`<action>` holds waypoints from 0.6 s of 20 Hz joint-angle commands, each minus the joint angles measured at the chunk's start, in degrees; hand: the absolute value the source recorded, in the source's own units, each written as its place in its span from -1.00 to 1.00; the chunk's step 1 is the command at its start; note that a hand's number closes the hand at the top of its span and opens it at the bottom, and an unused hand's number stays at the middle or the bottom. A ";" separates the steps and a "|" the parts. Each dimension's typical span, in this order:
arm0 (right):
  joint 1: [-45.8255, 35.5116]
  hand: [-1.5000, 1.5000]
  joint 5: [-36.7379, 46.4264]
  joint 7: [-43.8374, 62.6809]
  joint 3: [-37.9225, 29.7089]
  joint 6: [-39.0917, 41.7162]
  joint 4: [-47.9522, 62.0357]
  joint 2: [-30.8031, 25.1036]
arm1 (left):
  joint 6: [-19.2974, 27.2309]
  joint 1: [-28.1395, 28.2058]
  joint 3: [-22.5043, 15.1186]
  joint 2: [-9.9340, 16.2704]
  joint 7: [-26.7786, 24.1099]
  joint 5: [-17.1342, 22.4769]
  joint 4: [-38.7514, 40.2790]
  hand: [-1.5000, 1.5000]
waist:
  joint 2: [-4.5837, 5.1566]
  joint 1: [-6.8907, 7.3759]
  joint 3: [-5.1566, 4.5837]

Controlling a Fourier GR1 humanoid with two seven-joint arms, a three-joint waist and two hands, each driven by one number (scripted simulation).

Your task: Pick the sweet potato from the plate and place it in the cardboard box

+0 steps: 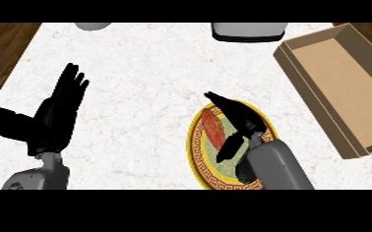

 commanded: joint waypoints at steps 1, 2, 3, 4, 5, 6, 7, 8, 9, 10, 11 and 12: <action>-0.08 -1.00 1.39 -2.42 -0.60 -0.72 1.62 0.18 | -1.34 0.09 1.54 0.31 -1.62 0.29 1.40 0.00 | -0.02 -0.02 0.00; -2.82 -1.00 0.64 -1.56 0.10 -2.62 4.37 0.67 | 1.19 -3.41 0.99 0.33 2.68 -0.74 -0.08 0.00 | -0.01 0.03 0.01; 7.96 -1.00 2.86 -3.60 3.44 -3.50 -3.24 -0.40 | 0.69 -0.63 0.52 -0.30 1.60 -0.30 -1.39 0.00 | -0.09 -0.23 0.00; -1.79 -1.00 -0.31 -3.08 2.50 -7.05 7.19 0.67 | -2.57 2.50 1.60 1.05 1.22 2.01 -3.71 0.00 | 0.00 0.29 0.01; -1.55 1.00 2.69 -5.47 1.43 -6.33 8.05 0.68 | 0.24 4.20 -2.84 -3.03 -1.80 -2.06 -2.86 0.00 | 0.00 0.20 0.01; 2.36 1.00 1.87 -1.86 3.13 -3.49 -0.92 0.68 | -0.73 0.72 -0.48 -2.03 -4.86 -1.38 3.01 0.00 | -0.04 -0.15 0.00; -0.27 1.00 3.46 -6.00 2.68 -4.56 2.97 0.14 | -0.09 -1.99 1.43 -0.23 0.14 -0.18 2.16 0.00 | -0.01 -0.07 0.00; -0.21 1.00 5.81 -8.76 4.50 -7.89 6.53 0.22 | -1.98 4.30 0.38 0.64 2.41 0.94 -5.44 0.00 | -0.04 0.43 0.02; -0.48 1.00 5.20 -7.80 3.47 -4.98 2.59 -1.85 | 1.03 0.91 -0.42 -0.81 4.29 -0.72 -4.78 0.00 | -0.06 0.04 0.01; -0.59 1.00 6.57 -7.73 3.59 -8.01 3.74 -0.37 | -2.91 -0.08 2.70 1.07 -1.30 1.80 0.85 0.00 | 0.00 -0.02 0.00; 1.87 1.00 6.18 -3.68 7.79 -9.27 -0.57 0.66 | 0.78 -0.03 -0.69 -2.11 -1.98 -2.21 1.05 0.00 | -0.05 -0.14 0.00; -0.55 1.00 6.06 -4.00 4.36 -3.14 -3.38 -2.20 | -0.70 1.59 0.36 -1.35 -2.51 -0.79 0.63 0.00 | -0.08 -0.17 -0.01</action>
